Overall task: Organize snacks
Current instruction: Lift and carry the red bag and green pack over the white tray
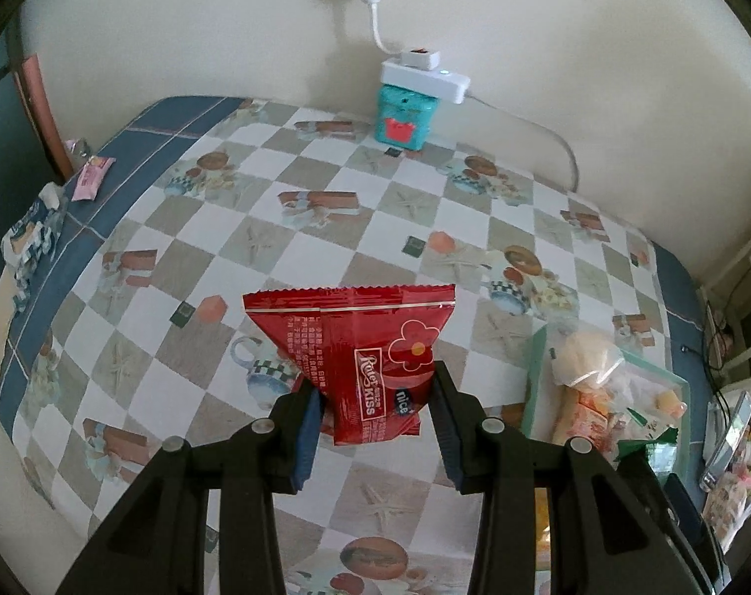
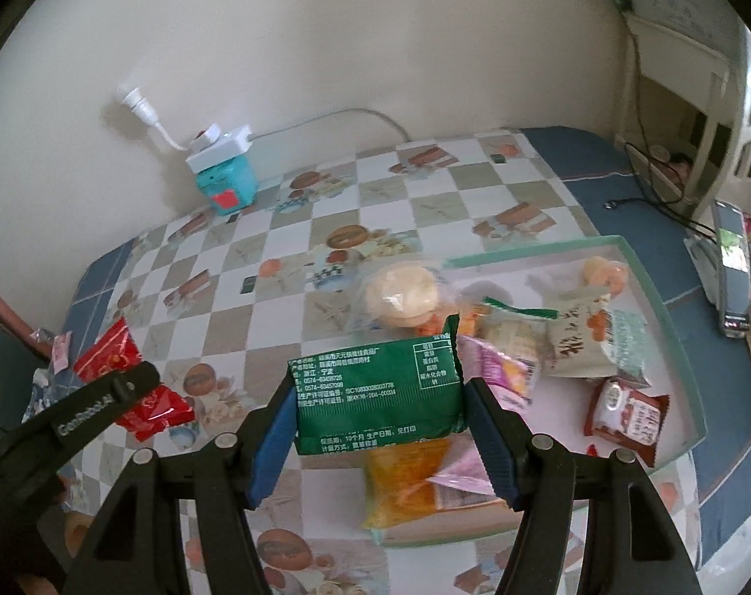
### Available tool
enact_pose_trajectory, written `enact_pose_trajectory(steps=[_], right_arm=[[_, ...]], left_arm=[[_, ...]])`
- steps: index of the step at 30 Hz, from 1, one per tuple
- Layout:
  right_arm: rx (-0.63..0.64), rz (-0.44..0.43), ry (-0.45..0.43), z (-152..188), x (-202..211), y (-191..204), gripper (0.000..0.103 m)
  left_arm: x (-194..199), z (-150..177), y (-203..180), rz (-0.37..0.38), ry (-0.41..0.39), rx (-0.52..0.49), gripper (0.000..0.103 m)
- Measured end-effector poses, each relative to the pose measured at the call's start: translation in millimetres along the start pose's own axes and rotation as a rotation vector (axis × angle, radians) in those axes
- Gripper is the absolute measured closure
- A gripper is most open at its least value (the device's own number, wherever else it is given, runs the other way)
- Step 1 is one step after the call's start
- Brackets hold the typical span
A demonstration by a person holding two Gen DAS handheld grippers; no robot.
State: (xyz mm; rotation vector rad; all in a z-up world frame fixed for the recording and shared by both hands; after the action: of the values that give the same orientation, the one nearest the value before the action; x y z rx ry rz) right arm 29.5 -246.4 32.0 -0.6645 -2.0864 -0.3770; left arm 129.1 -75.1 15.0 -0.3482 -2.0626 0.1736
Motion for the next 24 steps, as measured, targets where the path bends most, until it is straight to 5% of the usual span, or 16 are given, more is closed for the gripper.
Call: enact_pose_trajectory(steps=[24], right_arm=[[-0.302, 0.168, 0.012, -3, -4, -151, 0.034]], left_arm=[[-3, 21, -110, 0.127, 0.021, -0.242, 0.06]])
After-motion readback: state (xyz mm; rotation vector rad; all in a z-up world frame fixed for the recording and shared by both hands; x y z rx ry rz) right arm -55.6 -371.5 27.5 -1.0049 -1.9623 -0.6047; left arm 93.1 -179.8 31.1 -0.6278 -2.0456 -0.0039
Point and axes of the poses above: each gripper's, at about its wrist camera, not at the fingertips, and x roughly against the way its jaws point, y to its left, z to its underside, the point moved 2 cm from there along -x, roughly the way its jaws point, and after that the axes turned 9 degrees about z, right-handed, at the moved point
